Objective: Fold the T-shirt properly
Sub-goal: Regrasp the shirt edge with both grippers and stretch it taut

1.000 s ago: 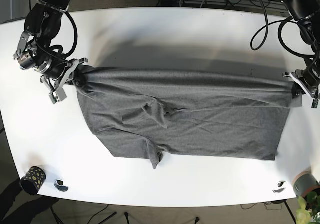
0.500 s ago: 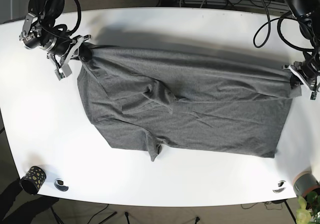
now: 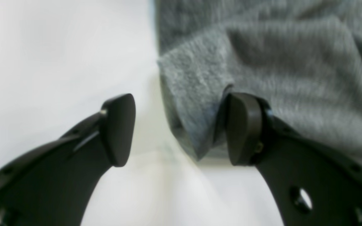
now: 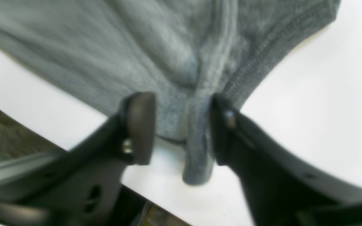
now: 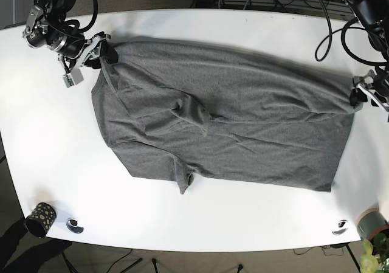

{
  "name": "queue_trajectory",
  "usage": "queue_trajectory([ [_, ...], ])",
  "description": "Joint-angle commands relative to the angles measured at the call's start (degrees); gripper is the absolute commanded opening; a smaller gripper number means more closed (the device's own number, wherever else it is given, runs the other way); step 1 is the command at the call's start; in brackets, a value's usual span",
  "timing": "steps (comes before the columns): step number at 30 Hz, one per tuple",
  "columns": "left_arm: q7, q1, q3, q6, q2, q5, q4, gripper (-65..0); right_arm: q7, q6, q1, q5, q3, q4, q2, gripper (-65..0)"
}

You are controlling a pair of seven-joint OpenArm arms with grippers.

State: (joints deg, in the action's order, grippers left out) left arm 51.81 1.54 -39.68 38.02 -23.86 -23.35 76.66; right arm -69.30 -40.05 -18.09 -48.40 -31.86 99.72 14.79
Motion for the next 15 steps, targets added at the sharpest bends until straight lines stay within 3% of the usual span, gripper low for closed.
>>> queue_trajectory([
  [1, 1.5, 0.9, -2.9, 2.0, -2.5, -4.6, 2.1, -22.4, 0.9, 0.05, 0.4, -3.3, -1.5, 1.2, 1.0, -31.4],
  [6, 7.1, 2.3, -2.1, 2.0, -6.8, -16.7, 0.9, -22.8, 0.9, 0.05, 0.3, -7.9, -1.6, 1.2, 1.6, -30.6],
  [8, 7.5, 2.6, -0.9, 2.0, -7.2, -18.7, 0.2, -22.8, 0.9, 0.05, -0.1, -8.8, -1.6, 1.2, 1.6, -30.6],
  [15, 5.9, 4.4, 5.1, 2.0, -7.1, -17.2, -0.1, -22.9, 1.1, 0.05, 2.3, -8.6, -1.2, 0.8, 1.1, -30.6],
])
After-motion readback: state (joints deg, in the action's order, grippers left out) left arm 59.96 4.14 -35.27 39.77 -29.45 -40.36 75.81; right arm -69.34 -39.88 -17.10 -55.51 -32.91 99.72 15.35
